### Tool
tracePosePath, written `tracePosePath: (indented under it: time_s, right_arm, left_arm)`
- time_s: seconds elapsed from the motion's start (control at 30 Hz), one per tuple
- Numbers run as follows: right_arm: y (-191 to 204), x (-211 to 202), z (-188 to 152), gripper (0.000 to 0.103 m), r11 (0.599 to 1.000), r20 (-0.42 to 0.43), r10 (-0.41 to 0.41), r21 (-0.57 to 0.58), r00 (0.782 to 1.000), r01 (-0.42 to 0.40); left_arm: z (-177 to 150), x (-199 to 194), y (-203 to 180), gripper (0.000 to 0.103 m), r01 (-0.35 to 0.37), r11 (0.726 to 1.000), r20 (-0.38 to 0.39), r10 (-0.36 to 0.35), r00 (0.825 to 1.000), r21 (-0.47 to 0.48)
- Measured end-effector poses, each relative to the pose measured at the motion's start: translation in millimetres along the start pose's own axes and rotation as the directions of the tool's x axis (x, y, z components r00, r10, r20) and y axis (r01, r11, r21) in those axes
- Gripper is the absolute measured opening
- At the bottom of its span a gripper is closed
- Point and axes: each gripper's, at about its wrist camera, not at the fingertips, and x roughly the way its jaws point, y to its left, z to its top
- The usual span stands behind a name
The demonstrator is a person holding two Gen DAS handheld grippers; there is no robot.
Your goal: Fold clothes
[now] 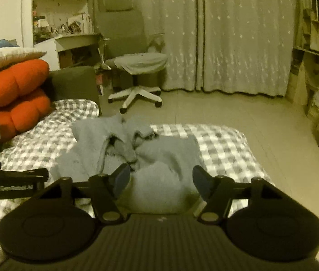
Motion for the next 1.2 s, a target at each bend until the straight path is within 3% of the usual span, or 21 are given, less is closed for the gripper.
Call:
tracePosePath:
  time_s: [0.17, 0.3, 0.4, 0.57, 0.63, 0.7, 0.8, 0.97, 1.2]
  right_arm:
    - [-6.8, -19.5, 25.2, 0.064, 1.000, 0.056, -0.014, 0.024, 0.998, 0.013]
    - [-24.3, -37.7, 52.3, 0.064, 0.995, 0.112, 0.022, 0.093, 0.993, -0.033]
    - [-30.7, -31.3, 67.8, 0.064, 0.994, 0.120, 0.029, 0.104, 0.992, -0.041]
    - [-38.0, 23.2, 41.5, 0.064, 0.994, 0.008, 0.066, 0.087, 0.998, -0.066]
    - [-39.1, 43.0, 28.3, 0.064, 0.997, -0.073, 0.044, 0.069, 0.996, -0.039]
    - [-39.6, 54.1, 22.8, 0.064, 0.999, -0.099, 0.023, 0.030, 0.995, -0.020]
    - [-42.5, 55.5, 26.8, 0.066, 0.999, -0.087, 0.047, 0.018, 0.995, -0.046]
    - [-40.7, 60.8, 26.7, 0.069, 0.998, -0.106, 0.051, -0.042, 0.993, -0.056]
    - [-44.4, 77.3, 20.9, 0.081, 0.998, -0.180, 0.004, -0.068, 0.984, -0.017]
  left_arm:
    - [11.1, -16.3, 7.0, 0.102, 0.017, 0.999, 0.030, -0.016, 0.999, -0.037]
    - [26.8, -32.4, 14.7, 0.100, 0.066, 0.993, 0.104, -0.055, 0.993, -0.103]
    - [32.1, -16.0, 10.5, 0.100, 0.114, 0.986, 0.073, -0.105, 0.992, -0.123]
    - [36.8, 20.3, -0.4, 0.098, 0.147, 0.985, 0.021, -0.145, 0.989, -0.092]
    - [35.2, 33.7, -2.5, 0.098, 0.142, 0.988, 0.025, -0.140, 0.990, -0.055]
    - [28.7, 47.6, 0.7, 0.099, 0.146, 0.989, 0.020, -0.145, 0.989, -0.033]
    - [27.0, 62.2, 17.0, 0.098, 0.172, 0.983, -0.021, -0.173, 0.985, -0.067]
    - [30.7, 73.3, 49.3, 0.099, 0.176, 0.960, -0.040, -0.189, 0.981, -0.216]
    - [22.0, 67.4, 9.4, 0.102, 0.251, 0.961, -0.014, -0.254, 0.967, -0.114]
